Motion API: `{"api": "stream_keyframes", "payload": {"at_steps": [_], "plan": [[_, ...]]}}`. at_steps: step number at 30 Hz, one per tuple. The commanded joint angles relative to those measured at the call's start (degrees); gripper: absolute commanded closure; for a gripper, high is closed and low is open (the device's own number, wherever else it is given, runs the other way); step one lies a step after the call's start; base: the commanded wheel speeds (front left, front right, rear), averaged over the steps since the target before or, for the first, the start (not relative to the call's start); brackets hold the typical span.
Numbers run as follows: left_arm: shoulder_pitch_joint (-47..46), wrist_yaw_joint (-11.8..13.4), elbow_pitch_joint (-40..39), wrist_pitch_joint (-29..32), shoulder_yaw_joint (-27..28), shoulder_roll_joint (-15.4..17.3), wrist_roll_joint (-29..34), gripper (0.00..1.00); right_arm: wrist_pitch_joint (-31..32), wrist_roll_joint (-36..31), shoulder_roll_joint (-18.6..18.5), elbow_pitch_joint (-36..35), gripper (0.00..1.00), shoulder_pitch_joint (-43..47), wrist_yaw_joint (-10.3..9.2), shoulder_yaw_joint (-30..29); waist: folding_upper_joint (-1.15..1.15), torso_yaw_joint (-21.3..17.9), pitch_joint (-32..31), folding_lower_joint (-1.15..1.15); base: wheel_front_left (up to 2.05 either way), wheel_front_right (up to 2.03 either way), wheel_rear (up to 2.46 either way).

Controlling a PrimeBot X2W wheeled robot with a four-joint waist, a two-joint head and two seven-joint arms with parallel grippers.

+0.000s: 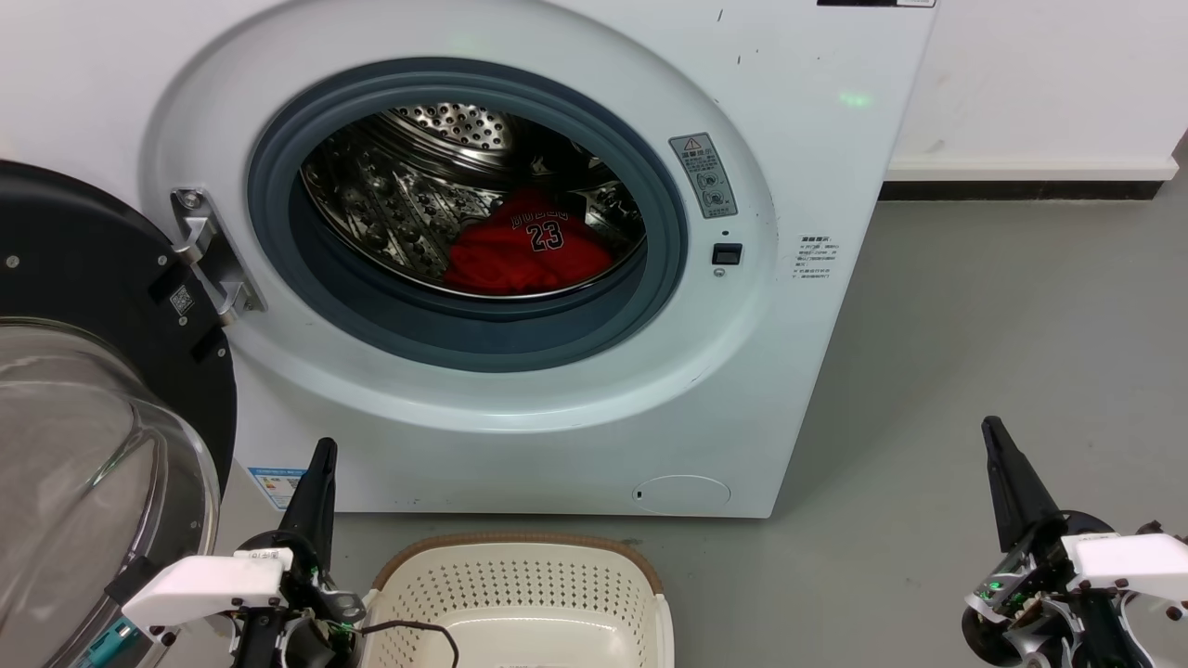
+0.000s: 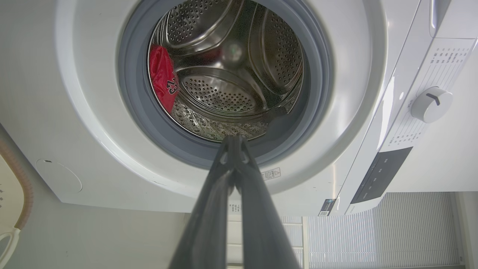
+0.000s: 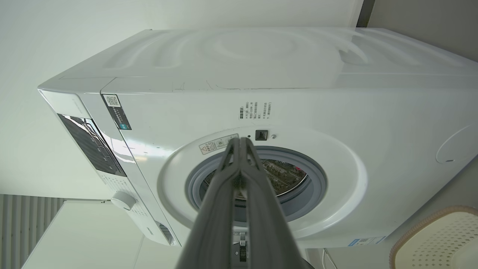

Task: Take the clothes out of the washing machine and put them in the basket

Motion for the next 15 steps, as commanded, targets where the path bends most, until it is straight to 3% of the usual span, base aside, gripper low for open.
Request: {"api": "stream_keyframes", "payload": {"at_steps": [1,6,7,15], "plan": [[-0.3,-0.1,0.0,0.2,0.1,-0.1,-0.1,1.00,0.0,-0.3,0.2,0.1,1.00,-0.7,0.00,0.0,0.00,0.0,0.0,0.00,0.00,0.00,0.00],[-0.3,-0.1,0.0,0.2,0.1,-0.1,-0.1,1.00,0.0,-0.3,0.2,0.1,1.00,-0.7,0.00,0.0,0.00,0.0,0.0,0.00,0.00,0.00,0.00],[0.1,0.0,0.2,0.0,0.0,0.0,0.0,0.00,0.0,0.0,0.0,0.1,0.00,0.1,0.01,0.0,0.00,0.0,0.0,0.00,0.00,0.00,0.00],[-0.4,0.0,0.5,-2.2,-2.8,0.0,1.2,0.00,-2.1,-1.5,0.0,-1.3,0.00,1.0,0.00,1.0,0.00,-0.1,0.0,0.00,0.00,0.00,0.00]]}}
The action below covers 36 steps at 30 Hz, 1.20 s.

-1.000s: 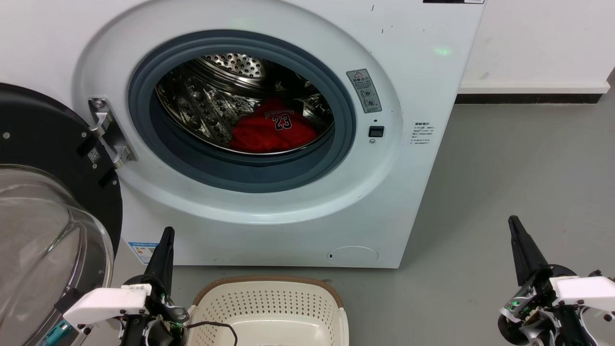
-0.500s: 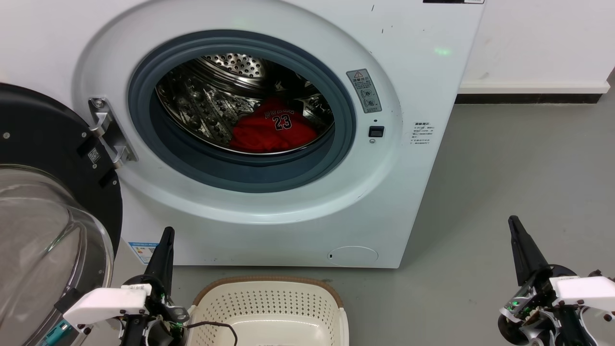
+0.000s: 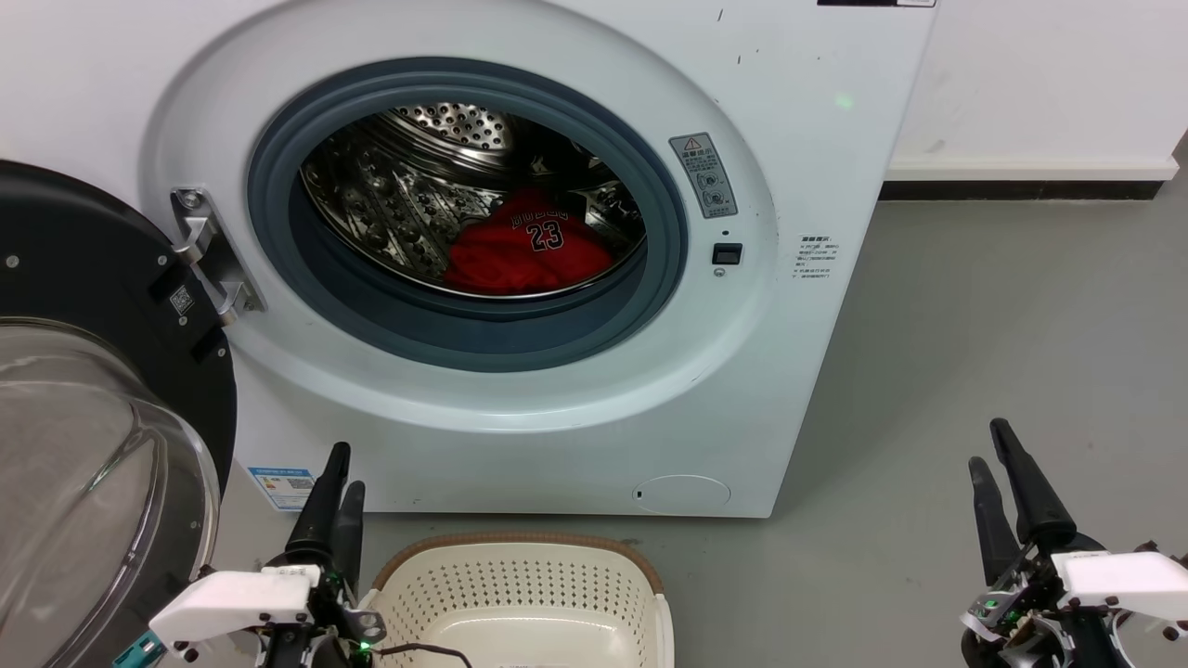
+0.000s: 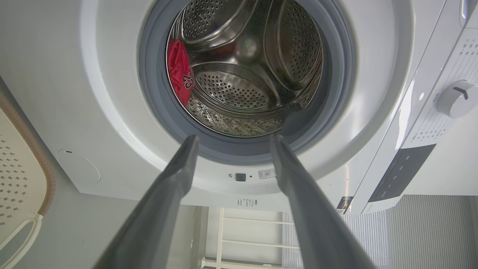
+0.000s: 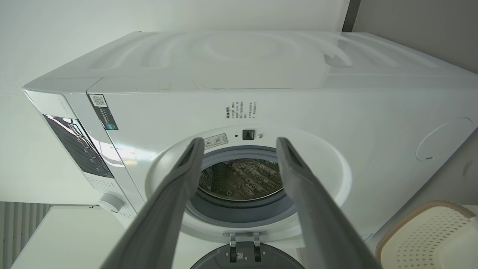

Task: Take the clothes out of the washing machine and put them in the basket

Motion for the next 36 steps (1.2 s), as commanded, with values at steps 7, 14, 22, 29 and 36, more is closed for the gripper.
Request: {"api": "stream_keyframes", "payload": {"at_steps": [7,14,22,29,36], "plan": [[-2.4,0.0,-1.5,-2.3,-2.0,0.1,2.7,0.00,-2.4,-3.2,0.0,-3.0,0.00,0.0,0.00,0.4,0.00,-0.1,0.0,0.00,0.00,0.00,0.00],[-3.3,0.0,-2.1,-4.1,-2.7,0.1,10.6,0.00,-4.2,-11.3,0.0,-4.4,0.00,0.4,0.00,0.0,0.00,-0.2,0.1,0.00,0.00,0.00,0.00],[-3.7,0.4,-3.2,-5.9,-3.1,0.2,20.7,0.00,-6.0,-22.5,0.0,-6.3,0.00,0.9,0.00,0.6,0.00,-0.4,0.1,0.00,0.00,0.00,0.00],[-3.8,1.6,-4.2,-7.4,-4.6,0.2,28.3,0.00,-7.6,-31.0,0.0,-7.6,0.00,1.6,0.00,1.0,0.00,-0.4,0.0,0.00,0.00,0.00,0.00],[-4.2,2.2,-4.2,-8.8,-6.0,0.2,35.0,0.00,-8.9,-39.0,0.0,-8.7,0.00,2.5,0.00,1.3,0.00,-0.5,-0.1,0.00,0.00,0.00,0.00]]}}
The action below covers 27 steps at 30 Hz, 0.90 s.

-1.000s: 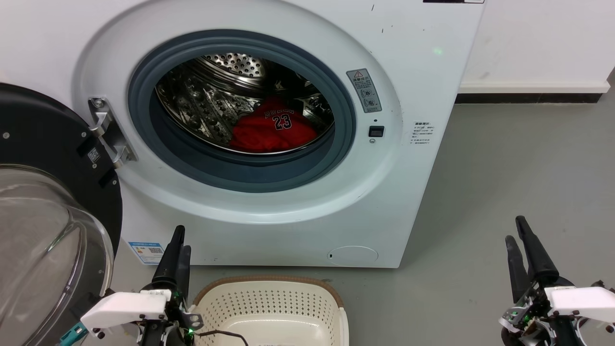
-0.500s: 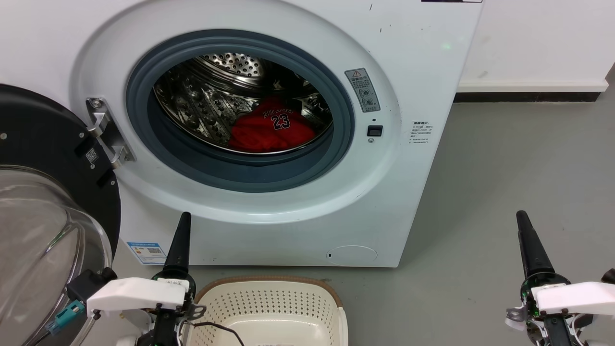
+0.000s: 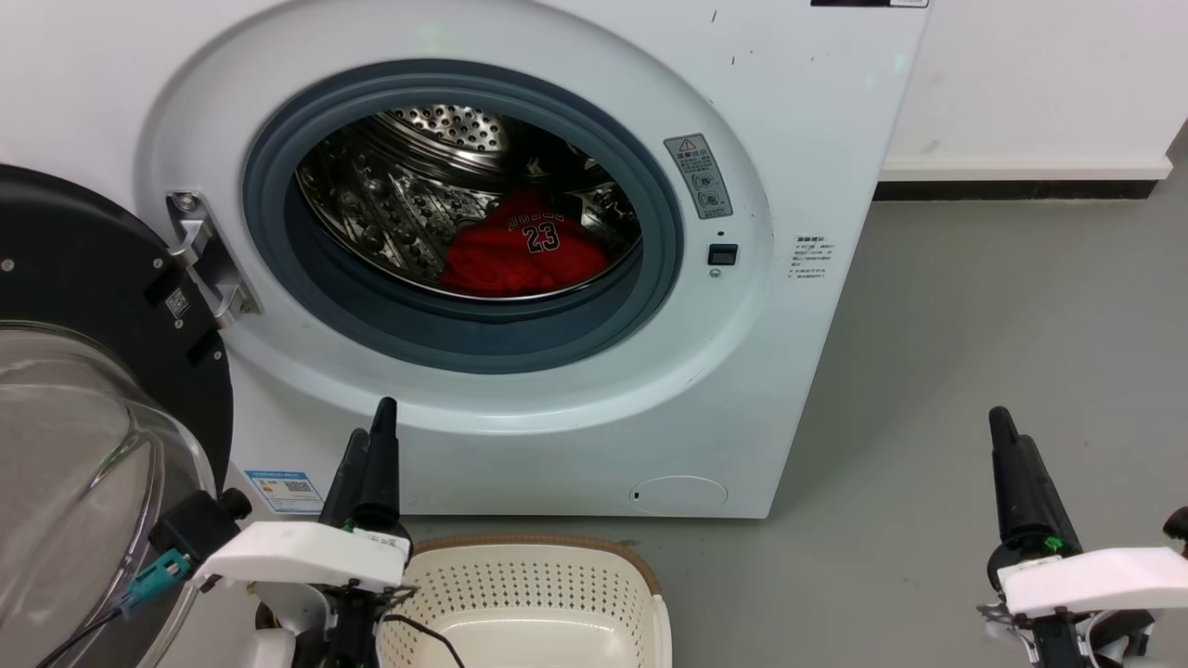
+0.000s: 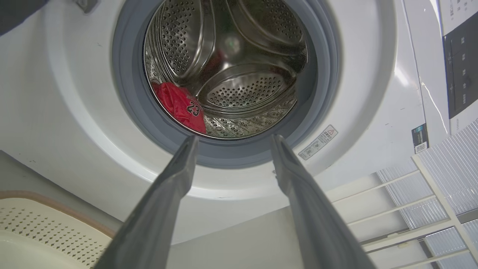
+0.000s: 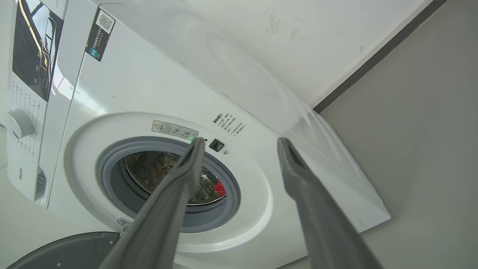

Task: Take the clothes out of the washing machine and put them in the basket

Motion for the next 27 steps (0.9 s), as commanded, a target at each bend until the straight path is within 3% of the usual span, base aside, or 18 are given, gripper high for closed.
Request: {"api": "stream_keyframes", "payload": {"at_steps": [1,27], "plan": [[-1.6,0.3,-0.8,-0.7,-0.5,0.2,2.5,0.00,-0.7,-2.8,-0.1,-1.4,0.00,0.1,0.01,0.2,0.00,0.0,0.0,0.00,0.00,0.00,0.00],[-2.9,1.7,0.9,-4.8,-4.6,0.2,22.9,0.00,-4.9,-26.9,0.0,-2.0,0.00,1.8,0.01,0.9,0.00,-0.1,-0.2,0.00,0.00,0.00,0.00]]}}
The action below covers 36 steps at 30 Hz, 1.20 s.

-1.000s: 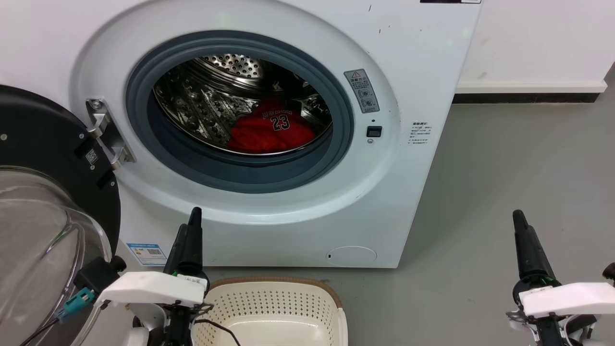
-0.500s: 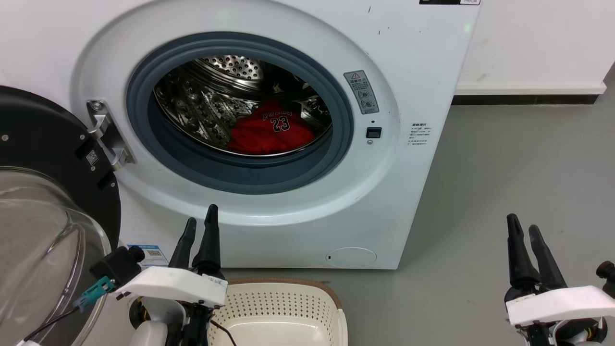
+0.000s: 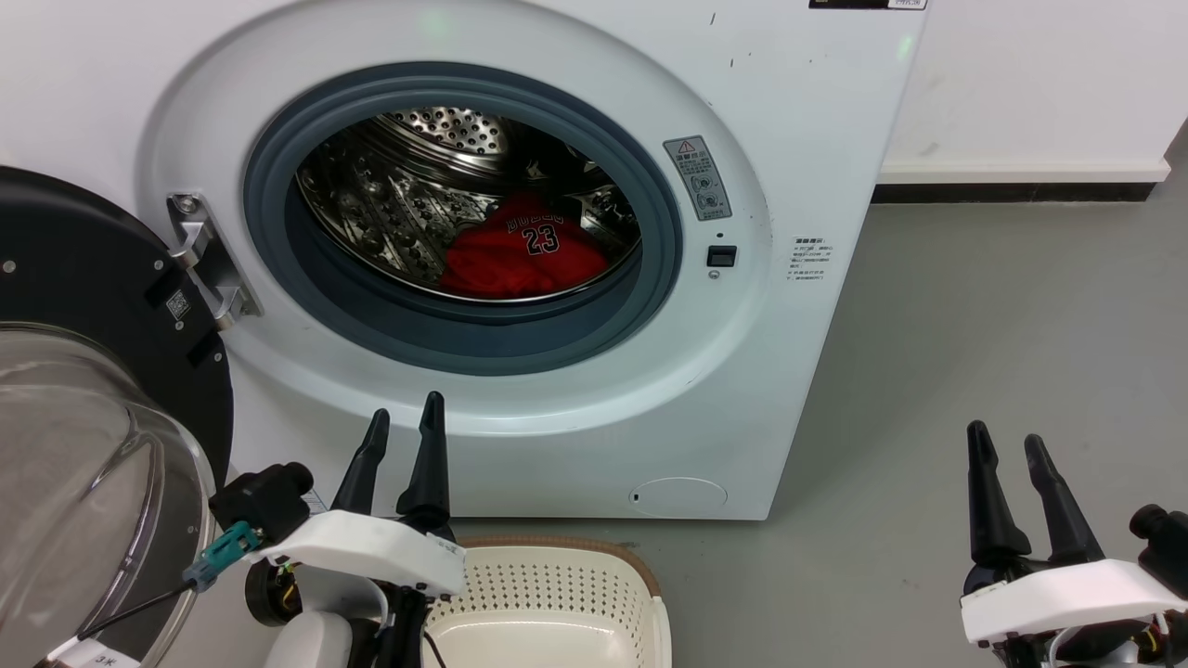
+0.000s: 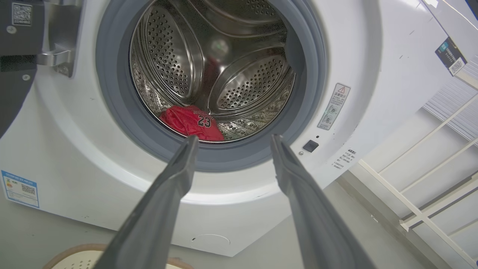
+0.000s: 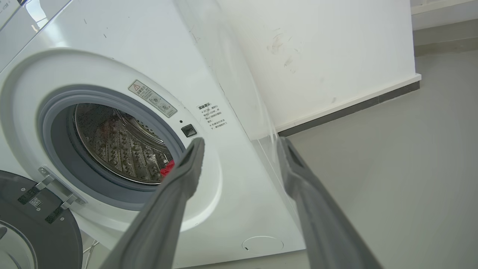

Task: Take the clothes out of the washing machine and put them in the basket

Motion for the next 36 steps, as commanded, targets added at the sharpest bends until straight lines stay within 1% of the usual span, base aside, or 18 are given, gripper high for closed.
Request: {"api": "stream_keyframes", "payload": {"at_steps": [1,20,36], "plan": [[-1.5,0.2,-0.3,-0.5,-0.5,0.1,1.5,0.00,-0.5,-1.7,0.0,-0.6,0.00,0.1,0.00,0.1,0.00,0.0,0.0,0.00,0.00,0.00,0.00],[-2.1,1.1,1.0,-3.1,-2.5,0.2,12.6,0.00,-3.2,-14.6,0.0,-0.4,0.00,1.0,0.00,0.3,0.00,0.0,-0.3,0.00,0.00,0.00,0.00],[-2.7,1.4,2.1,-5.0,-3.4,0.2,20.8,0.00,-5.1,-23.0,0.0,-0.3,0.00,1.6,-0.01,-0.3,0.00,0.0,-0.5,0.00,0.00,0.00,0.00]]}}
